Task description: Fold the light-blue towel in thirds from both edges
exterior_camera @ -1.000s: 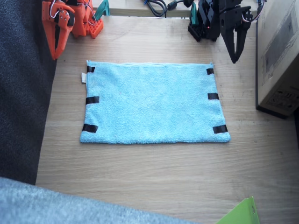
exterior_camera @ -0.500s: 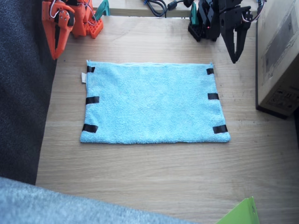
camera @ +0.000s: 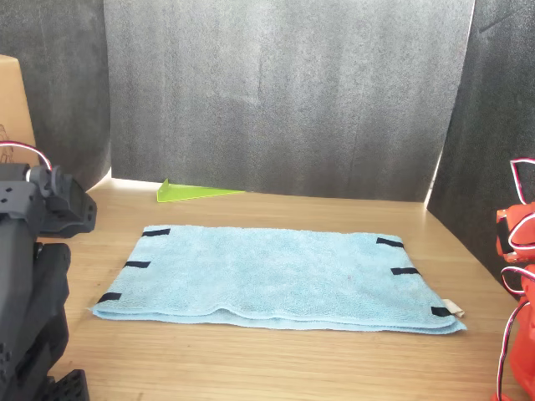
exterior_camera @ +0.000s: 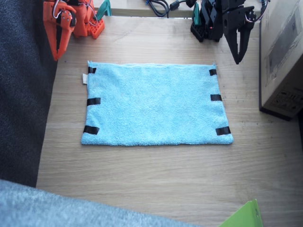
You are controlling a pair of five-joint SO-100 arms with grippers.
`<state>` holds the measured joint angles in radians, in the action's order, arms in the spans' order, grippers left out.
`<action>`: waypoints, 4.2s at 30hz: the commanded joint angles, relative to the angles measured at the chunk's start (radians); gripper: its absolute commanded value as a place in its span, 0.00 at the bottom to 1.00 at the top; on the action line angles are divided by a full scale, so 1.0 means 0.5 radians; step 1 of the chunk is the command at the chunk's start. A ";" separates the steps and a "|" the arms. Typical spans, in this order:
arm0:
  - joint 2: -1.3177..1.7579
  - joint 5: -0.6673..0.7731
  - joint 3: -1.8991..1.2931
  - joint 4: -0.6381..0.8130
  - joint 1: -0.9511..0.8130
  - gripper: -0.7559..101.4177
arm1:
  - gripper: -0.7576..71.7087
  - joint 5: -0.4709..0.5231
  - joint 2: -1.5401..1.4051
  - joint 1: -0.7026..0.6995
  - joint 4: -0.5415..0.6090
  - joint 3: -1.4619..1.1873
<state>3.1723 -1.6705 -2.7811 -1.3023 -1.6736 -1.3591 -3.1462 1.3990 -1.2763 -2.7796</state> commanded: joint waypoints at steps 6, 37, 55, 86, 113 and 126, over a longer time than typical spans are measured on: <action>-0.380 -0.043 0.221 0.141 -0.058 0.00 | 0.01 0.150 0.249 0.089 -0.064 0.436; -2.243 0.064 1.147 0.325 0.083 0.18 | 0.26 -0.089 3.123 0.620 -0.089 1.829; -2.191 0.058 1.098 0.310 0.067 0.19 | 0.28 -0.107 3.356 0.712 -0.015 1.832; -2.823 0.110 1.307 0.153 0.393 0.22 | 0.26 -0.101 3.556 0.739 -0.037 1.890; -3.332 0.080 1.712 -0.077 0.525 0.22 | 0.26 -0.092 3.574 0.752 -0.046 1.899; -3.556 0.058 1.899 -0.193 0.534 0.18 | 0.25 -0.095 3.599 0.752 -0.064 1.908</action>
<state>1.3913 -1.6260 -1.8592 -1.3790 -1.3975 -1.3929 -1.3545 1.7518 -1.2901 -1.8239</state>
